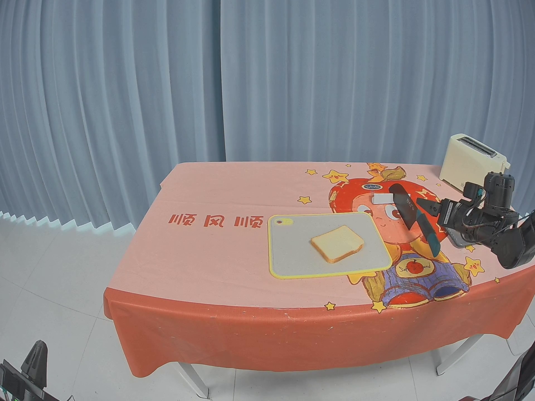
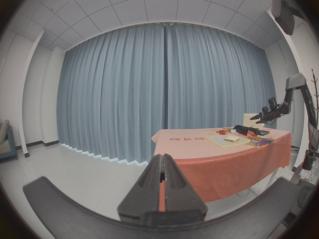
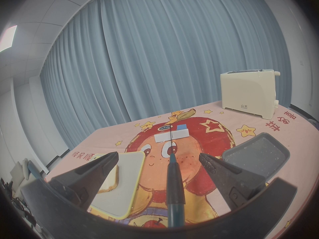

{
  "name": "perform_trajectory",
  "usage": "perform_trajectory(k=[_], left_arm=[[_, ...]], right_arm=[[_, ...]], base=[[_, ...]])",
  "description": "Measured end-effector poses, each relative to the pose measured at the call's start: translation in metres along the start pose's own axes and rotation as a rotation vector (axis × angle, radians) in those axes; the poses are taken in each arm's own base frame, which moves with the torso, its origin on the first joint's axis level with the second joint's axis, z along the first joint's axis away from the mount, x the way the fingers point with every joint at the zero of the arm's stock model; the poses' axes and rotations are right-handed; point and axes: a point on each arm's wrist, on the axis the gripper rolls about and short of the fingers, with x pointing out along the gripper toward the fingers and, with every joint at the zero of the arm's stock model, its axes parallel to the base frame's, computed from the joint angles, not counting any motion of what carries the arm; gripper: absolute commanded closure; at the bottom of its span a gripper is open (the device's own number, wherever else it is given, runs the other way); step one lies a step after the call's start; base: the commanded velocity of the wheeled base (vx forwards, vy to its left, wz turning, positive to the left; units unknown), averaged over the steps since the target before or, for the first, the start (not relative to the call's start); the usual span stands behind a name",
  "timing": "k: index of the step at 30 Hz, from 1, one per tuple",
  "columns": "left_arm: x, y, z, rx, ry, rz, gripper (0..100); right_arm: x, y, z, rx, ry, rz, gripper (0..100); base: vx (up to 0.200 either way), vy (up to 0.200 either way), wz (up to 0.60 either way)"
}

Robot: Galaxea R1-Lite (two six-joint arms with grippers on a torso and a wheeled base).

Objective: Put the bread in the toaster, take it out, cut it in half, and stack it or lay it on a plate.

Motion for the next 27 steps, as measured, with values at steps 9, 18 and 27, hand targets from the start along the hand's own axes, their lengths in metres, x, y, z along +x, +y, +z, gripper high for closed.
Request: perform_trajectory(k=[9, 18, 27], left_arm=[[0.000, 0.000, 0.000, 0.000, 0.000, 0.000, 100], [0.000, 0.000, 0.000, 0.000, 0.000, 0.000, 100], [0.000, 0.000, 0.000, 0.000, 0.000, 0.000, 100]], right_arm=[[0.018, -0.005, -0.012, -0.025, 0.046, -0.014, 0], [0.033, -0.007, -0.019, -0.026, 0.062, -0.058, 0], [0.049, -0.015, -0.025, -0.015, 0.073, -0.092, 0]], base=[[0.000, 0.000, 0.00], [0.000, 0.000, 0.00], [0.000, 0.000, 0.00]])
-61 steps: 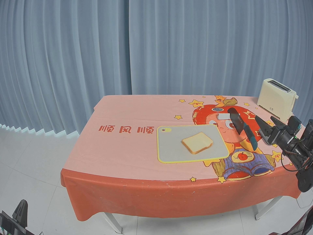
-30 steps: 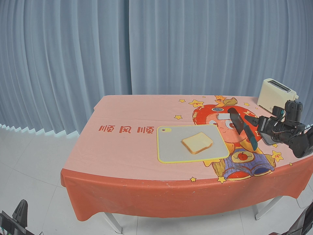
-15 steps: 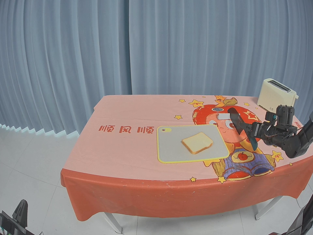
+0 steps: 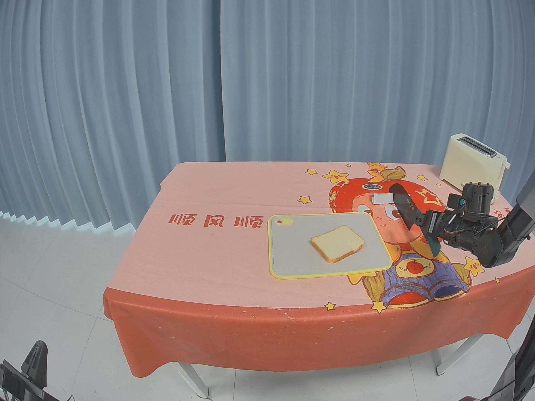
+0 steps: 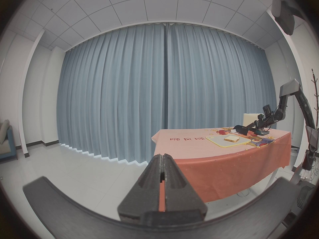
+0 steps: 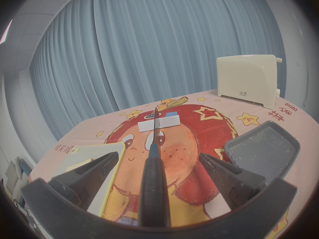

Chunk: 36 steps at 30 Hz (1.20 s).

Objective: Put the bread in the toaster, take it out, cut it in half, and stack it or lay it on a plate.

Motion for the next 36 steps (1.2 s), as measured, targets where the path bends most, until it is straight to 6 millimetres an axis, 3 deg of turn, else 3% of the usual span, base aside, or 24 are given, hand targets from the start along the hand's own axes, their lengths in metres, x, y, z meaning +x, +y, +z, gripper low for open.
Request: perform_trajectory(k=[11, 12, 36], left_arm=[[0.000, 0.000, 0.000, 0.000, 0.000, 0.000, 100], [0.000, 0.000, 0.000, 0.000, 0.000, 0.000, 100], [0.000, 0.000, 0.000, 0.000, 0.000, 0.000, 100]], right_arm=[[0.004, 0.001, -0.005, -0.004, 0.018, 0.003, 0], [0.004, 0.001, -0.006, -0.004, 0.019, 0.003, 100], [-0.004, 0.004, 0.007, -0.010, -0.023, 0.010, 100]], base=[[0.000, 0.000, 0.00], [0.000, 0.000, 0.00], [0.000, 0.000, 0.00]])
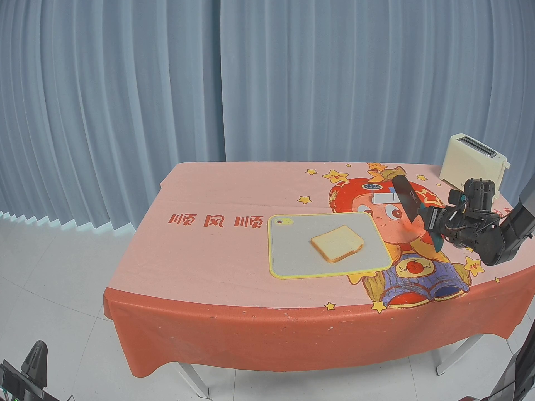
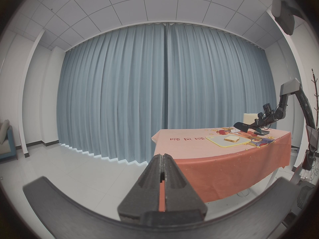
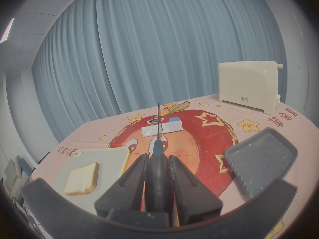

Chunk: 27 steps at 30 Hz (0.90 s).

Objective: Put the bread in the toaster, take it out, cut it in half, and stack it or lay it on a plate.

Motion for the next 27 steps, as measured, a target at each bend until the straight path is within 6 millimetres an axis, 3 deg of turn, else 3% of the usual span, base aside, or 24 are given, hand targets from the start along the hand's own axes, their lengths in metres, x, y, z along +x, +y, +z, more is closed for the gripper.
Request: perform_trajectory(k=[13, 27], left_arm=[[0.000, 0.000, 0.000, 0.000, 0.000, 0.000, 100], [0.000, 0.000, 0.000, 0.000, 0.000, 0.000, 100]], right_arm=[[-0.033, 0.026, 0.023, -0.033, -0.084, 0.064, 100], [-0.069, 0.060, 0.023, -0.109, -0.108, 0.131, 100]], base=[[0.000, 0.000, 0.00], [0.000, 0.000, 0.00]])
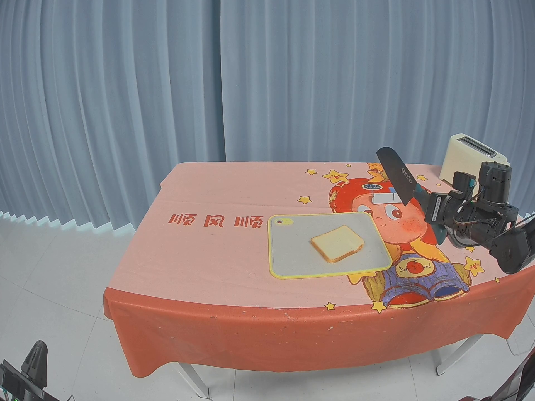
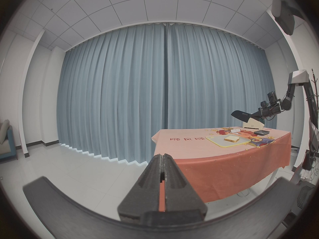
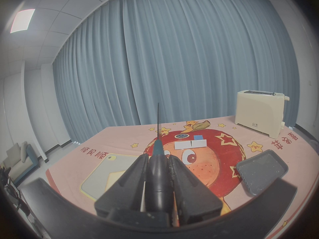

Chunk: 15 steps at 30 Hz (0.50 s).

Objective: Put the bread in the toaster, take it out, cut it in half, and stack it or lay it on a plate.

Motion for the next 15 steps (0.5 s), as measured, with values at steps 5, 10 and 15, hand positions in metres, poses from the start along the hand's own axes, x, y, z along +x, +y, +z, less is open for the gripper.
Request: perform_trajectory(k=[5, 10, 15], left_arm=[[0.000, 0.000, 0.000, 0.000, 0.000, 0.000, 100], [0.000, 0.000, 0.000, 0.000, 0.000, 0.000, 100], [0.000, 0.000, 0.000, 0.000, 0.000, 0.000, 100]], right_arm=[[-0.004, 0.012, 0.000, -0.011, 0.000, 0.023, 100], [-0.012, 0.022, -0.010, -0.019, 0.033, 0.055, 100], [-0.027, 0.032, -0.022, -0.064, 0.060, 0.093, 100]], base=[[0.000, 0.000, 0.00], [0.000, 0.000, 0.00], [0.000, 0.000, 0.00]])
